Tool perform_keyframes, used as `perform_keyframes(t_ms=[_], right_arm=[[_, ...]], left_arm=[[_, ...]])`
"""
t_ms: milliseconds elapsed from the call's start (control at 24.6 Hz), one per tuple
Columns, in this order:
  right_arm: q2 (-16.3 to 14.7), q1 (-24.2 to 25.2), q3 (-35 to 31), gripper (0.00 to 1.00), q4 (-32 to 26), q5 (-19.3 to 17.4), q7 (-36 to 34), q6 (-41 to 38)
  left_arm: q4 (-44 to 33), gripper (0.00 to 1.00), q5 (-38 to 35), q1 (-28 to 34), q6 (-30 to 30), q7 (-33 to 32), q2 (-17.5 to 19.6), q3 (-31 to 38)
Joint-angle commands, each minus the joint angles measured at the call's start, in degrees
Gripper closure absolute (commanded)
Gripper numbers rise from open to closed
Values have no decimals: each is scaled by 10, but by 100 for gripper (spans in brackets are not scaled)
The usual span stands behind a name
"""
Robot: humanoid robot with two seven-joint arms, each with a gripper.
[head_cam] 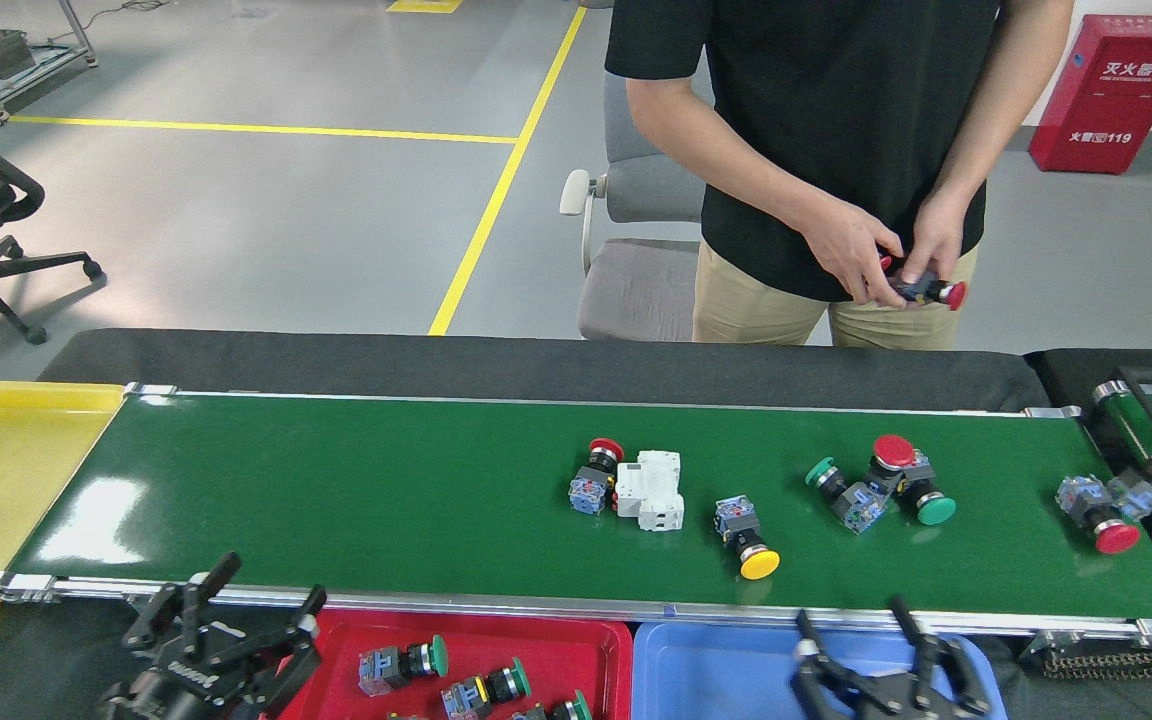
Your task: Pick switch part from conveyor to tray
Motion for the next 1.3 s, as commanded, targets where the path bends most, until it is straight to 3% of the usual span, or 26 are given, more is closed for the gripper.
perform_keyframes(t_ms=[0, 203, 447, 732, 976, 1057, 1260], right_arm=[[2, -2, -5, 1, 2, -1, -10, 49], [-10, -25, 36, 1, 7, 19, 12, 88], [-9, -132, 85, 1, 74, 84, 74, 96], [-10, -244, 165, 1, 176, 93, 82, 161], [-17, -291, 201, 1, 232, 94, 83, 207], [-17, -291, 201, 1, 236, 94, 83, 206], [-17, -300, 203, 1, 245, 94, 94, 208]], left_arm=[[9, 0, -10, -27, 39, -11, -6, -46], [116, 0, -50, -121, 114, -12, -40, -134], [196, 0, -64, -178, 122, -11, -65, -136], [253, 0, -68, -215, 137, -8, -71, -138], [303, 5, -68, -242, 138, -4, -74, -136], [310, 16, -68, -246, 139, -4, -74, -136], [316, 78, -58, -245, 136, -4, -73, -136]])
